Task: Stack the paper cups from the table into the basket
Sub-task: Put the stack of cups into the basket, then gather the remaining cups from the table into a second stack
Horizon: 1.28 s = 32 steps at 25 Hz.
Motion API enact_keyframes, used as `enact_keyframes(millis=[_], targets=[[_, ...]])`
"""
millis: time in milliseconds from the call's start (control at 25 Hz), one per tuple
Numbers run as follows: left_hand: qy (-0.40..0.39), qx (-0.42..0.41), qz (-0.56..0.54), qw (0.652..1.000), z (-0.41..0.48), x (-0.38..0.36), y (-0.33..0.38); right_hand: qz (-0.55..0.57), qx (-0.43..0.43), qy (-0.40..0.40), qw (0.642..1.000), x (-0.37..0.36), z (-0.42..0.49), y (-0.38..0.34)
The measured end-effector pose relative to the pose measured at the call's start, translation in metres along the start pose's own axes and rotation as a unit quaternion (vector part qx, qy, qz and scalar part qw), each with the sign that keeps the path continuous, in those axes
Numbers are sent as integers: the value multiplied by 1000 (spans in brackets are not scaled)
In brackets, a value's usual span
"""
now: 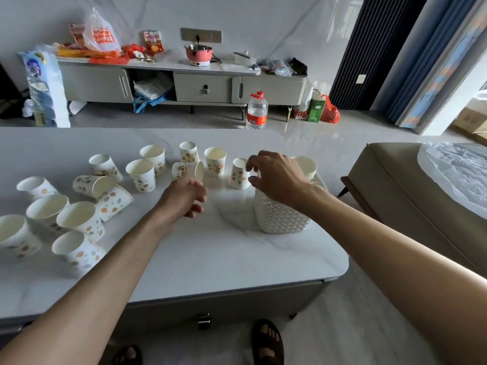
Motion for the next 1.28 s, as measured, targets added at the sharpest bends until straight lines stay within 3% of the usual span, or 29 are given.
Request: enact_keyframes(millis=[120, 280, 400, 600, 720, 880, 960, 1040, 1160, 1280], targets=[[54, 24, -3, 998, -18, 53, -28, 93, 3, -96, 991, -51, 9, -53], [108, 38, -22, 993, -24, 105, -57, 249, -83, -184, 947, -136, 38, -91], [115, 41, -37, 992, -13, 115, -77, 331, -161, -190, 910, -180, 75, -87], [67, 26, -24, 997, 2, 104, -100, 493, -278, -162, 808, -226, 116, -77], [58, 23, -24, 998, 3, 104, -106, 529, -287, -102, 792, -226, 109, -79], [62, 1, 13, 998, -16, 106, -99, 500, -246, -33, 830, -185, 61, -85], [66, -54, 110, 990, -34, 106, -85, 477, -201, -51, 854, -159, 31, -100], [95, -137, 225, 960, -57, 107, -65, 463, -138, -80, 872, -133, 6, -121], [121, -198, 308, 923, -86, 115, -47, 481, -29, -156, 862, -103, -19, -168], [132, -129, 269, 945, -95, 140, -55, 498, 36, -186, 846, -94, -23, -211]])
Point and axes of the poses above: each hand's wrist, its own z-axis towards the middle knuckle, its own x-axis out of the back of the hand, y = z × x, the point moved 7 cm from there along z, towards the middle knuckle, and after that the axes turned 7 degrees about -x, right-handed, at the moved point
